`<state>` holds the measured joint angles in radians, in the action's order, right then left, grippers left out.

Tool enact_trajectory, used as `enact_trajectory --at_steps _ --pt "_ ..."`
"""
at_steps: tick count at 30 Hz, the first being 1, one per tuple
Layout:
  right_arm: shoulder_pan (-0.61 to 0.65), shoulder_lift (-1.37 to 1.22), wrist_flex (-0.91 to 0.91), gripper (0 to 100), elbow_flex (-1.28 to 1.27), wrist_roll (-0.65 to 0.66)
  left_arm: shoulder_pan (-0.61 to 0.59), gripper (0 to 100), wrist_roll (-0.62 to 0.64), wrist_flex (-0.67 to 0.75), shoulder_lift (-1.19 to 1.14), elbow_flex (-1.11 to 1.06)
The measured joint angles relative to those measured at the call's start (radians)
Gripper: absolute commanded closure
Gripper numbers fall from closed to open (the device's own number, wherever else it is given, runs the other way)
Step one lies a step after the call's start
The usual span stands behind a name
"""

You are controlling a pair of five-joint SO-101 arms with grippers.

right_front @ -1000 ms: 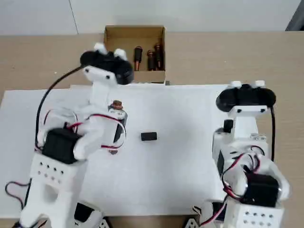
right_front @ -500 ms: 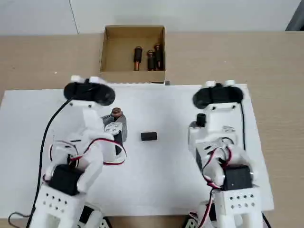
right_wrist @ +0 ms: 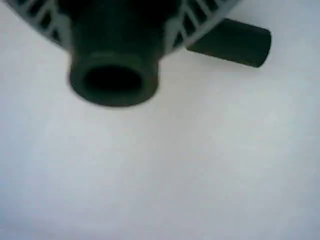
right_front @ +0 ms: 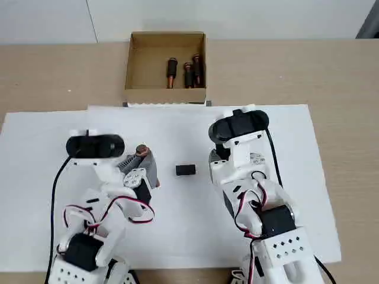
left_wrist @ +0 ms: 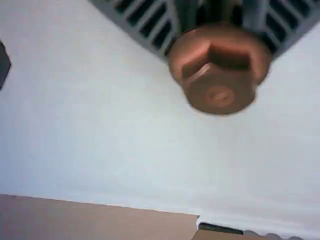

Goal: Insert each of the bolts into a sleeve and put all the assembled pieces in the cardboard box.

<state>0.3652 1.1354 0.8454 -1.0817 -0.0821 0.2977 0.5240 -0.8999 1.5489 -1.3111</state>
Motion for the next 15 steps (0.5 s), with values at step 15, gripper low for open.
enact_trajectory --at_steps 15 --pt "0.089 0.342 -0.055 99.6 -0.204 0.011 0.0 100 0.0 0.009 0.253 -0.192"
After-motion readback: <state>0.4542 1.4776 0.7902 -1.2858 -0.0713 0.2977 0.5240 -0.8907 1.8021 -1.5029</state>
